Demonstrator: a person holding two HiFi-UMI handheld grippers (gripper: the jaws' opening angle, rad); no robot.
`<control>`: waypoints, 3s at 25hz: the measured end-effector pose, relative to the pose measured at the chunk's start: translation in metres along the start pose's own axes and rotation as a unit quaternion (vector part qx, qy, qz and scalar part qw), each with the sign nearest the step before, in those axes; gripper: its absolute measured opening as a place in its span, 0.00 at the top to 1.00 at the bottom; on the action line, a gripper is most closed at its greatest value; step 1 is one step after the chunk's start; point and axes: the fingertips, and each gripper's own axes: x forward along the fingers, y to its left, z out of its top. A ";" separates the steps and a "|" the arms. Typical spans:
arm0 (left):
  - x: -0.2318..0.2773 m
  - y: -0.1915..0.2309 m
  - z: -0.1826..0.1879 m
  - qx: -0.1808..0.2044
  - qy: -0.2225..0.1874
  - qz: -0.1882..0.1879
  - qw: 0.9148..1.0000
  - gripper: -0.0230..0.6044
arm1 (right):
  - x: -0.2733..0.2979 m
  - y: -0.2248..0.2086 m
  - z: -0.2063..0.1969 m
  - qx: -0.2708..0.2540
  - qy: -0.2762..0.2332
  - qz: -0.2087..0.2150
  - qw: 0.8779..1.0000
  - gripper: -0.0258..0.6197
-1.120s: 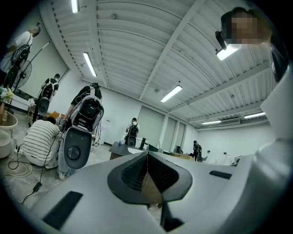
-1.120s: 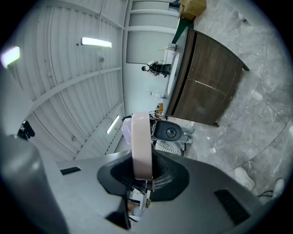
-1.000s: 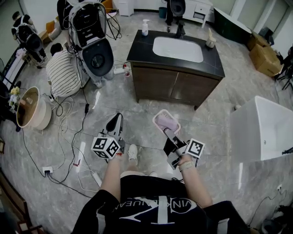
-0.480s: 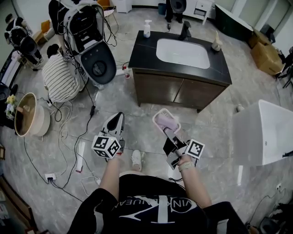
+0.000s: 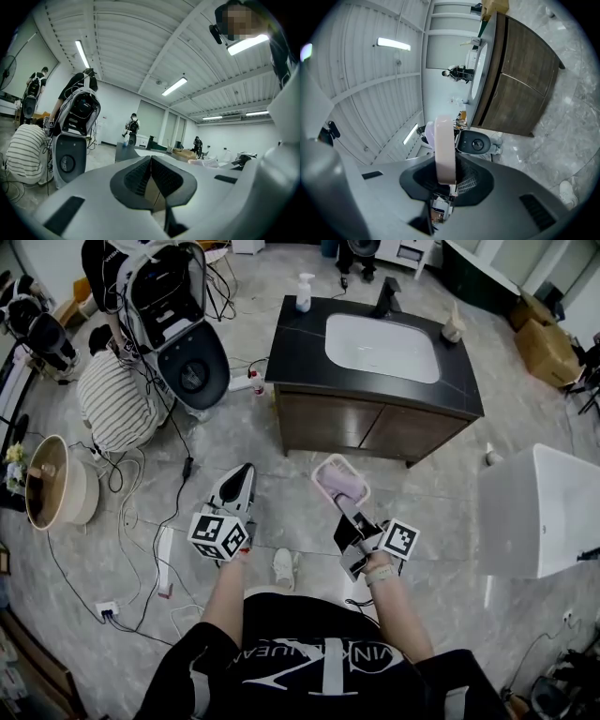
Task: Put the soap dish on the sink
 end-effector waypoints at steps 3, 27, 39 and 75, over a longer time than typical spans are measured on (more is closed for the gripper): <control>0.012 0.013 -0.001 -0.003 0.005 -0.010 1.000 0.93 | 0.016 -0.003 0.005 0.001 -0.007 -0.002 1.000 0.84; 0.075 0.058 -0.014 -0.012 0.034 -0.086 0.996 0.93 | 0.088 -0.019 0.018 0.018 -0.051 -0.009 0.999 0.84; 0.151 0.071 -0.009 -0.017 0.032 -0.071 0.997 0.93 | 0.137 -0.039 0.078 0.012 -0.012 -0.007 1.000 0.84; 0.283 0.087 -0.060 -0.049 0.108 -0.040 0.992 0.93 | 0.252 -0.127 0.164 0.096 0.053 -0.084 0.990 0.84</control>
